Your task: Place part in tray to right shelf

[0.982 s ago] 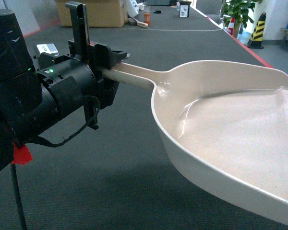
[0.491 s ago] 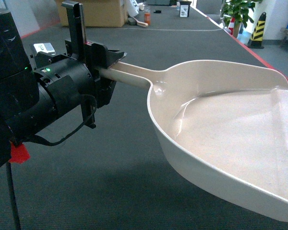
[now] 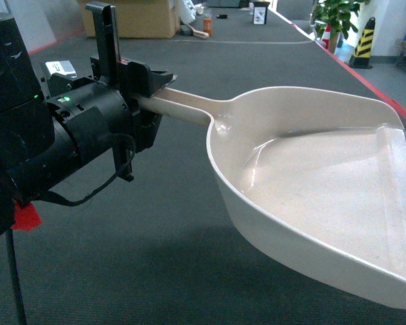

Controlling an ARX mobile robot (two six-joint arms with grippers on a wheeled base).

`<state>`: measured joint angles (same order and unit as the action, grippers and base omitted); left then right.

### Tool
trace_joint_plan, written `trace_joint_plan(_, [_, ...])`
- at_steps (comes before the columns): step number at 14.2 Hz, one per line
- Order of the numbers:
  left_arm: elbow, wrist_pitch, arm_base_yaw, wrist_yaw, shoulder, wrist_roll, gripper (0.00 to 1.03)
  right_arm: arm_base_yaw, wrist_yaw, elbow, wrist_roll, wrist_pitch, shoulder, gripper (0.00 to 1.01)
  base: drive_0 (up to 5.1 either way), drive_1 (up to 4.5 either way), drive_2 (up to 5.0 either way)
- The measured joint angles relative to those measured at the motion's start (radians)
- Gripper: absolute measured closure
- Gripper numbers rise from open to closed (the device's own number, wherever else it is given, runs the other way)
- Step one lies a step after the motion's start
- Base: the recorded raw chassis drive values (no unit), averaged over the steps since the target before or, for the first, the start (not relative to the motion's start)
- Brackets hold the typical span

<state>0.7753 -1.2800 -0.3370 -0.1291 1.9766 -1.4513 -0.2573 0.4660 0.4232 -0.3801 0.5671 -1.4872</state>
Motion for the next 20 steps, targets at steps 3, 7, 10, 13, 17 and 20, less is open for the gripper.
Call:
trace_joint_plan(3, [0.000, 0.000, 0.000, -0.001, 0.000, 0.000, 0.89, 0.072, 0.029, 0.161, -0.023, 0.012, -0.201, 0.03, 0.0, 0.00, 0.0])
trace_joint_plan(7, [0.000, 0.001, 0.000, 0.007, 0.000, 0.011, 0.89, 0.219, -0.040, 0.484, 0.140, 0.101, -0.594, 0.03, 0.0, 0.00, 0.0])
trace_joint_plan(10, [0.000, 0.002, 0.003, 0.014, 0.000, 0.029, 0.90, 0.256, -0.160, 0.486, 0.181, 0.197, -0.642, 0.36, 0.0, 0.00, 0.0])
trace_joint_plan(13, [0.000, 0.001, 0.004, 0.014, 0.000, 0.027, 0.90, 0.257, -0.168, 0.475, 0.196, 0.227, -0.642, 0.46, 0.0, 0.00, 0.0])
trace_joint_plan(17, [0.000, 0.000, 0.000, 0.000, 0.000, 0.018, 0.90, 0.208, -0.172, 0.328, 0.222, 0.231, -0.526, 0.55, 0.0, 0.00, 0.0])
trace_joint_plan(20, [0.000, 0.000, 0.000, -0.001, 0.000, 0.018, 0.90, 0.072, -0.143, 0.185, 0.232, 0.135, -0.160, 0.55, 0.0, 0.00, 0.0])
